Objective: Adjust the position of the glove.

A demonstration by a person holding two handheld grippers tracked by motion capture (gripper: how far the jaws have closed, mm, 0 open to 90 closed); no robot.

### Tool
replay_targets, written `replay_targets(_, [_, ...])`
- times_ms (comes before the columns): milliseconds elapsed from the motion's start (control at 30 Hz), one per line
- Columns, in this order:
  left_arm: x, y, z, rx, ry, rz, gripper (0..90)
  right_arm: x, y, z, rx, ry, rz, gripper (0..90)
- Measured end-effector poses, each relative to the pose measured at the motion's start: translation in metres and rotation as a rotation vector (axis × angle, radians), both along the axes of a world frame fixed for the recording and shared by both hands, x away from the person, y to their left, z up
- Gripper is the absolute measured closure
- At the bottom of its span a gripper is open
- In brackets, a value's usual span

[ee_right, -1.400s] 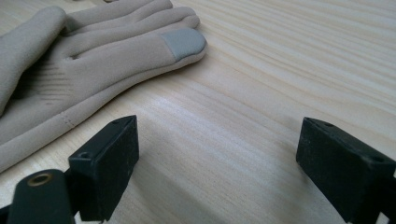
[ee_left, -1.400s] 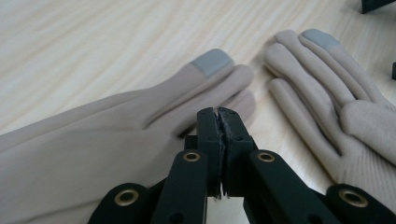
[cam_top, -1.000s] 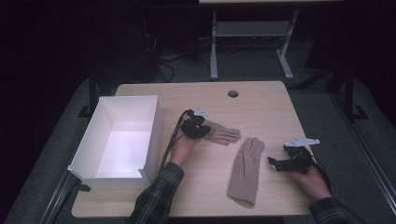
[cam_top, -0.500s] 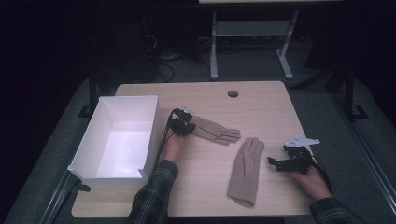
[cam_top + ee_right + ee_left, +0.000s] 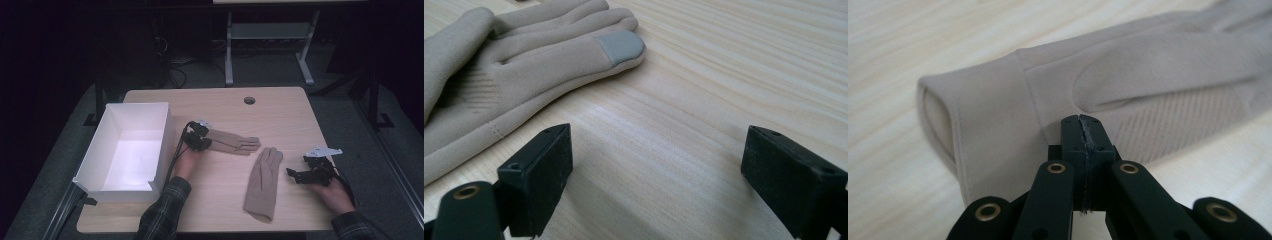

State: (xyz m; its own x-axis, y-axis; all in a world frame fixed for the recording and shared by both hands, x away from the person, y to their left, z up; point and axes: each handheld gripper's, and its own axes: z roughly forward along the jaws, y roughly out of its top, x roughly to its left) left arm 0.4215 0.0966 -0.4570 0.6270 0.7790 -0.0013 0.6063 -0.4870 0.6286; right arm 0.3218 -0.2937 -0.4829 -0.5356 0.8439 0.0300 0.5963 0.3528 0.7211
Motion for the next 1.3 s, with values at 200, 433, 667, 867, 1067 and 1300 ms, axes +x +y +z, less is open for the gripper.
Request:
replay_targets(200, [-0.016, -0.007, 0.002, 0.012, 0.019, -0.047, 89.7, 0.000, 0.000, 0.000, -0.002, -0.003, 0.003, 12.7])
replay_targets(433, [-0.036, -0.006, 0.002, -0.016, 0.055, -0.083, 89.7, 0.000, 0.000, 0.000, 0.000, 0.001, -0.002, 12.8])
replay_targets(667, [-0.057, -0.003, 0.003, -0.035, 0.085, -0.145, 89.7, 0.000, 0.000, 0.000, 0.000, 0.001, -0.001, 12.8])
replay_targets(867, [-0.077, 0.000, 0.001, -0.083, 0.110, -0.193, 89.7, 0.000, 0.000, 0.000, 0.001, 0.001, -0.002, 12.8])
replay_targets(1067, [-0.097, -0.001, 0.001, -0.110, 0.122, -0.243, 89.7, 0.000, 0.000, 0.000, 0.000, 0.001, 0.000, 12.8])
replay_targets(1300, [-0.121, -0.008, 0.001, -0.104, 0.125, -0.319, 89.7, 0.000, 0.000, 0.000, 0.001, 0.002, -0.002, 12.8])
